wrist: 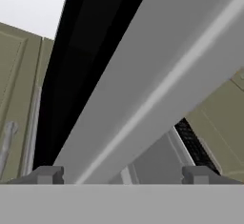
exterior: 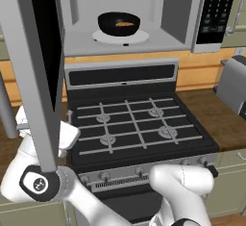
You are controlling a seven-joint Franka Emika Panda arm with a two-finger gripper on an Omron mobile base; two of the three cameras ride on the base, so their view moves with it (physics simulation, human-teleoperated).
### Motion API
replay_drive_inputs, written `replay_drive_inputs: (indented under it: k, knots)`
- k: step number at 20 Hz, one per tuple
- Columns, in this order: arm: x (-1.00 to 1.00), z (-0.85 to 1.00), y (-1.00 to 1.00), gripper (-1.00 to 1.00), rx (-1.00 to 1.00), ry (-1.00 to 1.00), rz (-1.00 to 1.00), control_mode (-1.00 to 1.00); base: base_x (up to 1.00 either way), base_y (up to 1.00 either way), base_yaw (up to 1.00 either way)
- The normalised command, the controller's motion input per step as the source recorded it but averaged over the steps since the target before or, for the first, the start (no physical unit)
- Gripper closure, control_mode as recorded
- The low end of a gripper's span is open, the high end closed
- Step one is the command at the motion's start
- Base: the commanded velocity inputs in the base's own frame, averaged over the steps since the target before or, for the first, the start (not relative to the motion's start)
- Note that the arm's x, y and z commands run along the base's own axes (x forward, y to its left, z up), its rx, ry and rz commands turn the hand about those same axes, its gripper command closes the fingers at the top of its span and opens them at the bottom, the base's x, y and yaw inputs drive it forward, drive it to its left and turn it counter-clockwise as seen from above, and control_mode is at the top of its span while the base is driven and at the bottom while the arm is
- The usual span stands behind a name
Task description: Open the microwave, place the bowl with waffle inside the microwave, then close the microwave door and turn it on.
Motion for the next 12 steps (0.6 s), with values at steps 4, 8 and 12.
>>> replay_drive_inputs:
  k: [4,8,12]
  knots:
    - [-0.03,0.29,0.0,-1.0,0.0,-0.15,0.0,-1.0,0.0,0.0,0.0]
    - [-0.01,0.2,-0.29,-1.0,0.09,-0.2,-0.01,-1.0,0.0,0.0,0.0]
    - [0.0,0.15,-0.66,-1.0,0.2,-0.2,0.0,-1.0,0.0,0.0,0.0]
